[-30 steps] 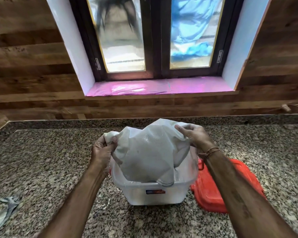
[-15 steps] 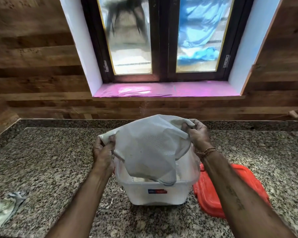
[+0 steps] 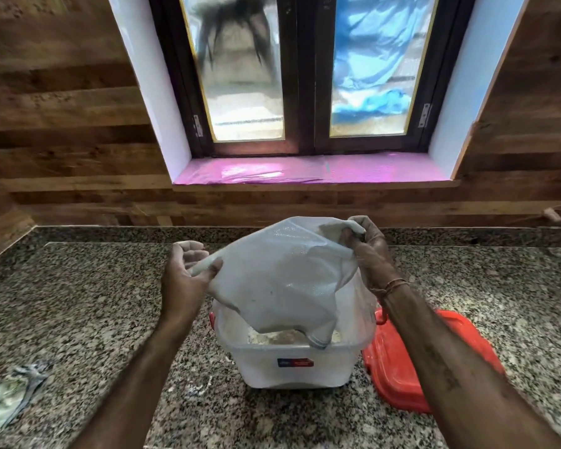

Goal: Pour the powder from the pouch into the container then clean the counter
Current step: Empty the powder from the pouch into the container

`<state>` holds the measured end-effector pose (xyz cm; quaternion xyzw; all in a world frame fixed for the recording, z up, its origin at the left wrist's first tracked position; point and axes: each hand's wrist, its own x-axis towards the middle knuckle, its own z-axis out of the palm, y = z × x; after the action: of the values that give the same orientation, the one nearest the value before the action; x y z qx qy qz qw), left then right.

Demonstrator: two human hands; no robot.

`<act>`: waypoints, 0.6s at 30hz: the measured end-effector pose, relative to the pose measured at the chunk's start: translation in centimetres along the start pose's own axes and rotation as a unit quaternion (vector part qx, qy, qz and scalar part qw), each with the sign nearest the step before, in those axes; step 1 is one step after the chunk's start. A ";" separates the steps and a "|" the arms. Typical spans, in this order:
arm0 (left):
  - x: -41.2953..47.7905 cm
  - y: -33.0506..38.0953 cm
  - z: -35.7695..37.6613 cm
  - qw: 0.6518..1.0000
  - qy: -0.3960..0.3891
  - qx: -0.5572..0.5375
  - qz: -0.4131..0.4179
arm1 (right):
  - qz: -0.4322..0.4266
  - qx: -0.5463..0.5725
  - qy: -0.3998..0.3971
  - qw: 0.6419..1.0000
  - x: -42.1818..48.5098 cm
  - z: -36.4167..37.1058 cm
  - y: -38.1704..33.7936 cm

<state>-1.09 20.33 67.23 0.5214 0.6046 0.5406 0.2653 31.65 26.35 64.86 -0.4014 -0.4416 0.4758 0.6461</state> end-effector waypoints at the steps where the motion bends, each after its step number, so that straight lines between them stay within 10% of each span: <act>1: -0.4 0.1 0.2 0.998 0.012 0.062 0.015 | 0.002 0.005 -0.001 1.000 -0.1 0.0 0.4; 8: -3.9 4.2 5.3 0.907 -0.048 0.334 0.253 | 0.003 0.021 0.007 1.000 -0.1 0.3 0.9; 18: -3.1 2.7 8.7 0.855 -0.068 0.447 0.253 | -0.002 0.049 -0.007 0.999 -0.7 -0.8 0.1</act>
<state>8.55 20.40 66.57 0.7540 0.6091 0.2237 -0.1020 32.32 25.58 64.43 -0.3652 -0.4235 0.4981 0.6628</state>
